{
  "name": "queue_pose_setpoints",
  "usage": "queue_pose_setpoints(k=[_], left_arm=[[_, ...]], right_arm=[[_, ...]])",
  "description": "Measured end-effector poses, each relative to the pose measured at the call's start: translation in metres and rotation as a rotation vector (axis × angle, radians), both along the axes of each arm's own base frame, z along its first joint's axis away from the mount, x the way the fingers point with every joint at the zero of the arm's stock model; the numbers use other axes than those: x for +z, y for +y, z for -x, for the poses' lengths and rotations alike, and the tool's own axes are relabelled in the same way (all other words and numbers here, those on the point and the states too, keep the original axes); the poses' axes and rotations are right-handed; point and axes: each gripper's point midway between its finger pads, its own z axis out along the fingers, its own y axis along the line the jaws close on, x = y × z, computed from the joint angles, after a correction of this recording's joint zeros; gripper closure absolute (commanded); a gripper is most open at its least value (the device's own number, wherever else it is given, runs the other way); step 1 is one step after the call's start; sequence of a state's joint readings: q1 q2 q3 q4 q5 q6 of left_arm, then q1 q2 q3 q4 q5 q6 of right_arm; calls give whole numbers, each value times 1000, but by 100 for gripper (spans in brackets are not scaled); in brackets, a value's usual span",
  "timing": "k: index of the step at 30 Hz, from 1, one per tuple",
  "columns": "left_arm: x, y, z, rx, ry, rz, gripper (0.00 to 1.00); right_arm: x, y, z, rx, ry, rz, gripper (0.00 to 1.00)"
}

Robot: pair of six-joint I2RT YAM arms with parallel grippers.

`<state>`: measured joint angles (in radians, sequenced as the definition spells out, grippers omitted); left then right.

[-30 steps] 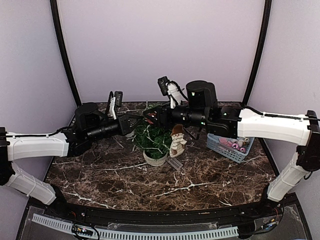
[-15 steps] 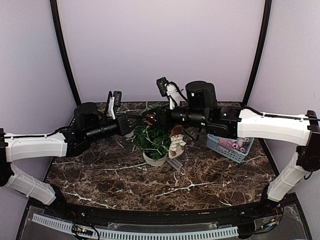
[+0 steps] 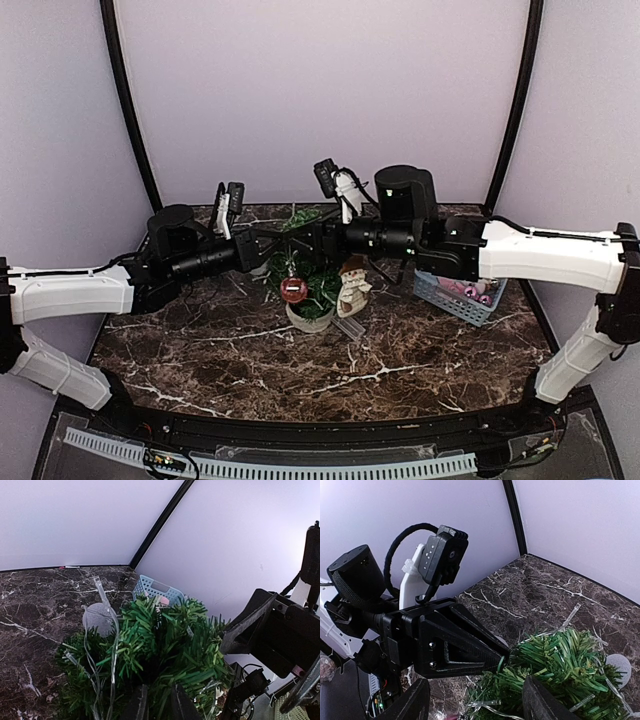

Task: Decorate the small christmas tree
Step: Hang the ornament ball on the branch, then turn around the Christmas tree at the bin.

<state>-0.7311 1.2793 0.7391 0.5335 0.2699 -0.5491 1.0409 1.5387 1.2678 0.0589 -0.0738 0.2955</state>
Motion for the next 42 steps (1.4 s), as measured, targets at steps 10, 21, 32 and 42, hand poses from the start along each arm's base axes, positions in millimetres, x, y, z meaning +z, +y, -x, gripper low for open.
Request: queue_pose_setpoints(k=[10, 21, 32, 42], left_arm=[[-1, -1, 0, -4, -1, -4, 80], [14, 13, 0, 52, -52, -14, 61], [42, 36, 4, 139, -133, -16, 30], [50, 57, 10, 185, -141, -134, 16]], right_arm=[[3, -2, 1, 0, -6, -11, 26], [26, -11, 7, 2, -36, -64, 22], [30, -13, 7, -4, -46, -78, 17], [64, -69, -14, -205, -98, -73, 10]])
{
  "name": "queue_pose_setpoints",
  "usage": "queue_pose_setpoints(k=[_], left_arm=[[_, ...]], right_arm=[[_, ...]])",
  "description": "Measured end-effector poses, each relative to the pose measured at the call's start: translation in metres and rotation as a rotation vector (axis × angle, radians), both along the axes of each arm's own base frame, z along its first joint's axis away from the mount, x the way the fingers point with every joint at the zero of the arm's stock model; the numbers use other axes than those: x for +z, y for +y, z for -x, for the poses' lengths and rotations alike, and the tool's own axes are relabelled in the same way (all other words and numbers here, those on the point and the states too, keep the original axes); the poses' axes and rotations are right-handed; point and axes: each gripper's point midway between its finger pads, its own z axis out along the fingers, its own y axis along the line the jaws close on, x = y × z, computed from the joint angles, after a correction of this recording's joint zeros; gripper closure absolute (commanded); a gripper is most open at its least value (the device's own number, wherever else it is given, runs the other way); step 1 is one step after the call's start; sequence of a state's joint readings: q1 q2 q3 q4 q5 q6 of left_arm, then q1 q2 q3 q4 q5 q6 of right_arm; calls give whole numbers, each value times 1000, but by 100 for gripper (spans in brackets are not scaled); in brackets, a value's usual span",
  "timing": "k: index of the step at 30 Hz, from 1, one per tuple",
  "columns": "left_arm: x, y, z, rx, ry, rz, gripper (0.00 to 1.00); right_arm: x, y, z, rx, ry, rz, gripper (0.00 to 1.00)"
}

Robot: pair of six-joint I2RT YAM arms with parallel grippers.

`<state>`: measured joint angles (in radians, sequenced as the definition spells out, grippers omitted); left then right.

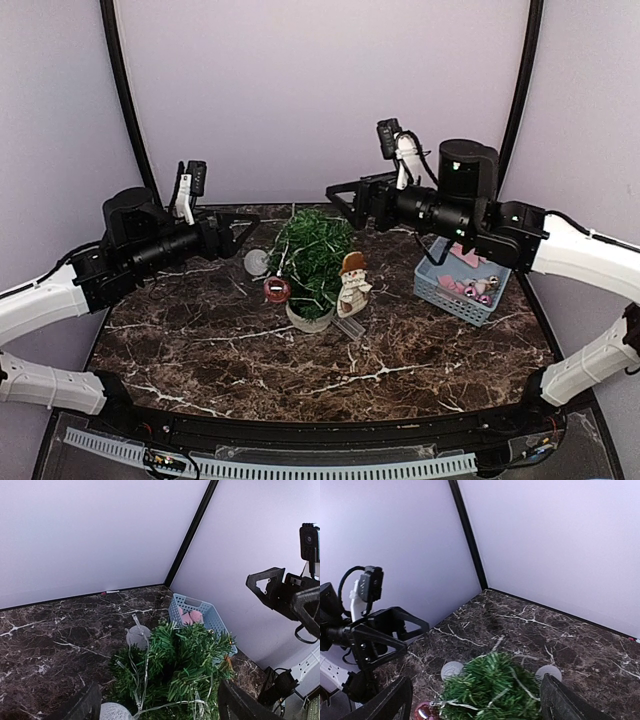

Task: Decorate the small christmas tree
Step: Turn around the Christmas tree at the bin.

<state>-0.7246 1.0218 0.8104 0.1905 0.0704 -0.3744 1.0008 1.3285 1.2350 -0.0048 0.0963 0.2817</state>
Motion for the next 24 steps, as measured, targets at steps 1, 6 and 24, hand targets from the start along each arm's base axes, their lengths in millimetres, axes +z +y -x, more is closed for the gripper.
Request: queue_pose_setpoints(k=[1, 6, 24], left_arm=[[2, 3, 0, 7, 1, -2, 16], [-7, 25, -3, 64, 51, -20, 16], [-159, 71, 36, 176, 359, -85, 33]], right_arm=[[2, -9, -6, -28, 1, -4, 10], [-14, -75, -51, -207, 60, -15, 11], [-209, -122, -96, -262, 597, -109, 47]])
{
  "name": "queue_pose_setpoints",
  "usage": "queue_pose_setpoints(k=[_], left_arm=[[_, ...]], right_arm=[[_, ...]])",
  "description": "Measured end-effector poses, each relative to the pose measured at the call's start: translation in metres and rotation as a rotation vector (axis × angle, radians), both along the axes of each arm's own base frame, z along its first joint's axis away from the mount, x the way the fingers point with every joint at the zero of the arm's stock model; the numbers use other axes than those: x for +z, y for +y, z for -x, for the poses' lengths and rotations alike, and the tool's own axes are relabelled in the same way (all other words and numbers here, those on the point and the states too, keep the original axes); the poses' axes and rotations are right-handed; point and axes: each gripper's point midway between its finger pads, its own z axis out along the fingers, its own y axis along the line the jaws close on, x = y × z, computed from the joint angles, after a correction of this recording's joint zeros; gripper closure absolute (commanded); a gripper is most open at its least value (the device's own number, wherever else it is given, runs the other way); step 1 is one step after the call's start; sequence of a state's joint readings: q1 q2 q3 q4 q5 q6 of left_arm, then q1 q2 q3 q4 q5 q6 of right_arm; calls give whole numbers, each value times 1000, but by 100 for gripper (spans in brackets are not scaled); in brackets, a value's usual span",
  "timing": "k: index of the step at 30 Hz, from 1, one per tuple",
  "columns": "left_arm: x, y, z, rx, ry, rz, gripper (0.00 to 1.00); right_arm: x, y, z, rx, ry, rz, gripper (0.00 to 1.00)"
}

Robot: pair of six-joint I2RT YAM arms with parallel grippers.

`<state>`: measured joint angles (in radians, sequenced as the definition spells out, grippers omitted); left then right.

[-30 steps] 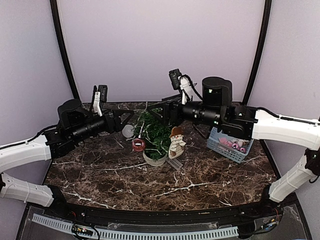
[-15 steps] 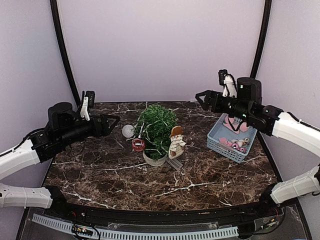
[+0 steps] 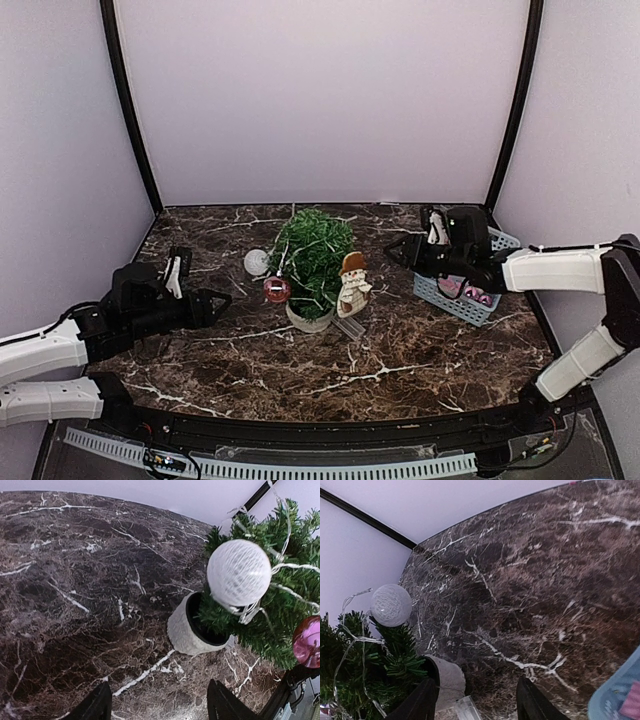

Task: Decorate the small christmas tree
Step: Turn around the Christmas tree at the bin.

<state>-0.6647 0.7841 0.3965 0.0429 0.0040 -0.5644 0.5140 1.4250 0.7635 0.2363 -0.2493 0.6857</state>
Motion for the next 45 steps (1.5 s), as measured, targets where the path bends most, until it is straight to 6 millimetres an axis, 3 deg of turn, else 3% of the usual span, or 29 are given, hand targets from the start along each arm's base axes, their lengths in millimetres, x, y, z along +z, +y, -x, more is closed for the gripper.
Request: queue_pose_setpoints(k=[5, 8, 12, 19, 29, 45], left_arm=[[-34, -1, 15, -29, 47, 15, 35], [-44, -8, 25, -55, 54, 32, 36], [-42, -18, 31, -83, 42, 46, 36], [-41, -25, 28, -92, 27, 56, 36], [-37, -28, 27, -99, 12, 68, 36], [-33, -29, 26, -108, -7, 57, 36]], right_arm=[[-27, 35, 7, 83, 65, -50, 56], [-44, 52, 10, 122, 105, -78, 58], [-66, 70, 13, 161, 160, -105, 61], [-81, 102, 25, 239, 195, -136, 63], [-91, 118, 29, 285, 219, -161, 64], [-88, 131, 42, 338, 233, -184, 66]])
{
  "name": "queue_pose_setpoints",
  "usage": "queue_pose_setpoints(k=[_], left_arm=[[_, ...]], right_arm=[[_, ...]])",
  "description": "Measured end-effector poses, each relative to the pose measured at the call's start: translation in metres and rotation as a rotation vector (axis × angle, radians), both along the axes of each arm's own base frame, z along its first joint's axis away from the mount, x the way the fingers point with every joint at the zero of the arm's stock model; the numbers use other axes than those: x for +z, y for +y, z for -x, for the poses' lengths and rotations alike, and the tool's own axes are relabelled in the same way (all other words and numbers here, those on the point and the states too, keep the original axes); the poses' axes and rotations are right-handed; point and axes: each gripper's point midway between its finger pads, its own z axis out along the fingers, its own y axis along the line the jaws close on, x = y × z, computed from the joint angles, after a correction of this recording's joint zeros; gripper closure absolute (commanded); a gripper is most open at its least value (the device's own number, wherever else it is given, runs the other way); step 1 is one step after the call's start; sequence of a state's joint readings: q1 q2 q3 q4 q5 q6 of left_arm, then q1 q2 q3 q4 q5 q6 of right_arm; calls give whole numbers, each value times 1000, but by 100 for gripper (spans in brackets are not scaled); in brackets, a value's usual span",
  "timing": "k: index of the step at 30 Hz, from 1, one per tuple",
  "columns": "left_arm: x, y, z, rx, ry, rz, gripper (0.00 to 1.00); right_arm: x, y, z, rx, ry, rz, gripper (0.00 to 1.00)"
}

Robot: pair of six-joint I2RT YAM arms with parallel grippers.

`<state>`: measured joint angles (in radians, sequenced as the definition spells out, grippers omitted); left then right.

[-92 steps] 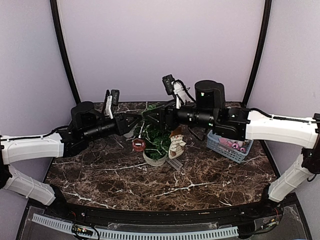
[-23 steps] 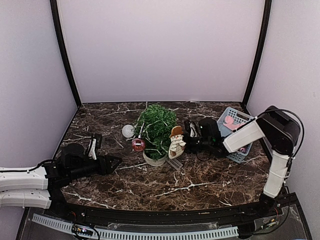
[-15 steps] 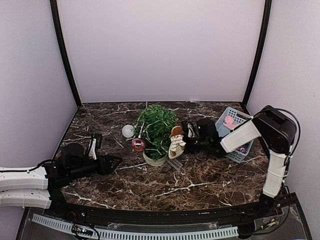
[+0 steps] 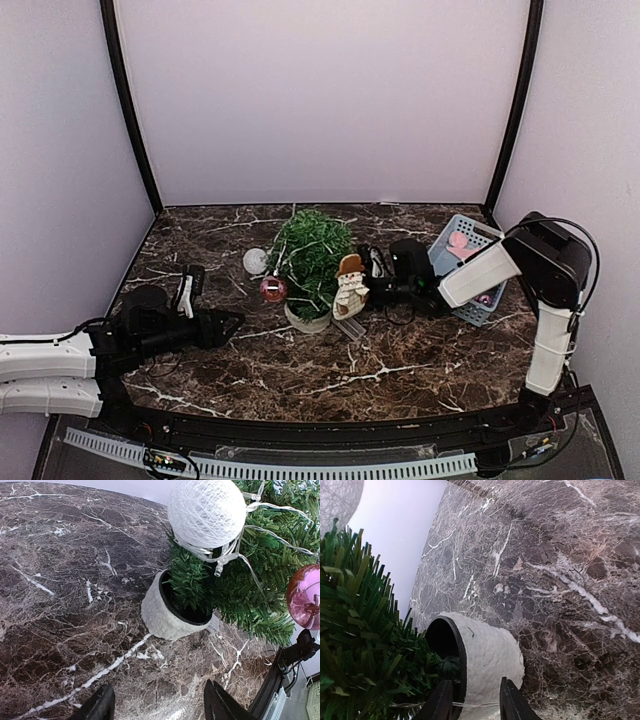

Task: Decorate the small christmas tree
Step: Turn around the Christmas tree at the bin.

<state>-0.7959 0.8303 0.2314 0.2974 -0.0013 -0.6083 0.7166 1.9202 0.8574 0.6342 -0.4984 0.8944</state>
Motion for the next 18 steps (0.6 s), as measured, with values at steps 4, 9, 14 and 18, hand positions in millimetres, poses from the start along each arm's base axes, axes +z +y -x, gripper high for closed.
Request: queue_pose_setpoints(k=[4, 9, 14, 18], left_arm=[[4, -1, -1, -2, -9, 3, 36], [5, -1, -1, -5, -14, -2, 36], [5, -1, -1, -6, -17, -5, 36], [4, -1, -1, -8, -20, -8, 36]], right_arm=[[-1, 2, 4, 7, 7, -1, 67], [-3, 3, 12, 19, 17, 3, 67], [0, 6, 21, 37, 22, -2, 67], [3, 10, 28, 52, 23, -9, 67]])
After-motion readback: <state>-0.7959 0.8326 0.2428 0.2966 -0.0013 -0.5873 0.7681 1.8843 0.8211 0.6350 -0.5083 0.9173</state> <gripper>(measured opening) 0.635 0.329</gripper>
